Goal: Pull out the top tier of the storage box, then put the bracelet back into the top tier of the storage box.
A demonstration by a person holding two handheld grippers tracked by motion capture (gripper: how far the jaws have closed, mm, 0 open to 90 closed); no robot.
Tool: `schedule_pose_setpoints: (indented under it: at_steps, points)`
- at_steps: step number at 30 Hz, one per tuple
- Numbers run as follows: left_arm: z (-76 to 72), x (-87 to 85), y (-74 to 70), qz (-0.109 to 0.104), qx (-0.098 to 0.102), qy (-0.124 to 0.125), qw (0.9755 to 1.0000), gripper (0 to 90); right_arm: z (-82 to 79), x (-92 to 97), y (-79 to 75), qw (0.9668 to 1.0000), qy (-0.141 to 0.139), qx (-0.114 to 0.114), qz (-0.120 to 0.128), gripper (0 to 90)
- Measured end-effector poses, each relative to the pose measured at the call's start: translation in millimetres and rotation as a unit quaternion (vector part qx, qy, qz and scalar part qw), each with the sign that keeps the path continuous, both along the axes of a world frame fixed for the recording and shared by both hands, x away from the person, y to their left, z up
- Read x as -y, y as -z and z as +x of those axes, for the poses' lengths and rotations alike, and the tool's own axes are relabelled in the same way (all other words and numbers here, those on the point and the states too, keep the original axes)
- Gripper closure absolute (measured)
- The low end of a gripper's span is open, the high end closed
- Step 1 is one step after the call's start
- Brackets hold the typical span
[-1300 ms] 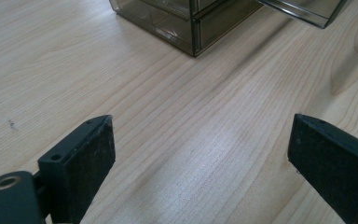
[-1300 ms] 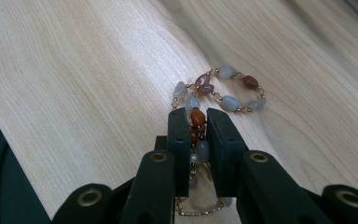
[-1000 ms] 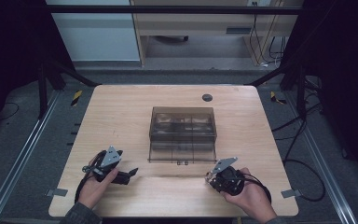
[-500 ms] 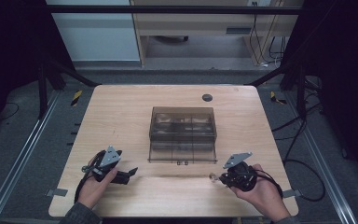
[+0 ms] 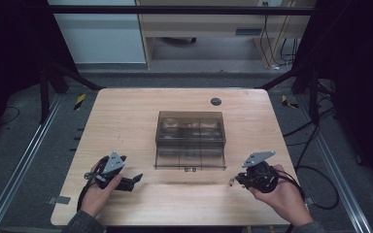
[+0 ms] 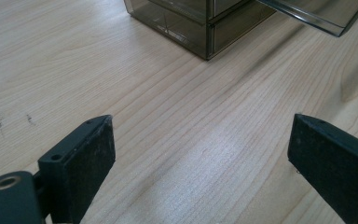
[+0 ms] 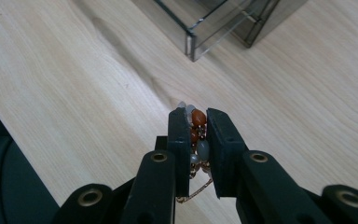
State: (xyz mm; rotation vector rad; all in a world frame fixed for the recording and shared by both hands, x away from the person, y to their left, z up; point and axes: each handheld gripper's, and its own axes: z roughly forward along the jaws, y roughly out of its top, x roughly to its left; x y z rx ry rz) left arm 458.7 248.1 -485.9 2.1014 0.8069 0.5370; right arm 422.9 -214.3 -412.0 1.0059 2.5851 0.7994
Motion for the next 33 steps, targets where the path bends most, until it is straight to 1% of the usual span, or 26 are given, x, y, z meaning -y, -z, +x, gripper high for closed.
schedule_pose_setpoints:
  at_steps: [6,10,17,20,25,27,29,33]
  points:
    - [-0.2,-0.3,0.3,0.001,0.001,-0.003,1.0000,7.1,3.3,9.0,-6.9,0.9999,0.013,0.009,0.005,80.7]
    - [0.1,-1.1,0.4,-0.001,0.000,-0.005,1.0000,7.1,6.0,14.9,-12.6,0.9997,0.022,0.013,0.004,80.7]
    - [-0.3,-2.6,-0.4,-0.006,0.001,-0.006,1.0000,7.0,10.1,22.3,-21.9,0.9988,0.041,0.027,0.001,80.7]
    - [0.0,-2.4,-0.6,-0.005,0.003,-0.008,1.0000,7.0,11.2,23.7,-24.4,0.9986,0.042,0.031,-0.002,80.7]
    - [-0.3,-2.9,-0.4,-0.005,0.001,-0.009,0.9999,6.9,13.0,26.4,-26.5,0.9982,0.048,0.035,0.001,80.7]
    - [-0.4,-2.8,-0.1,-0.005,-0.001,-0.005,1.0000,6.9,13.4,27.3,-26.9,0.9981,0.050,0.035,0.005,80.6]
    - [-0.4,-2.6,0.1,-0.003,-0.001,-0.007,1.0000,6.9,13.9,27.7,-28.2,0.9980,0.052,0.035,0.009,80.7]
    - [-0.2,-3.8,-0.5,-0.007,0.001,-0.009,0.9999,6.9,16.1,27.7,-29.6,0.9978,0.054,0.036,0.009,80.6]
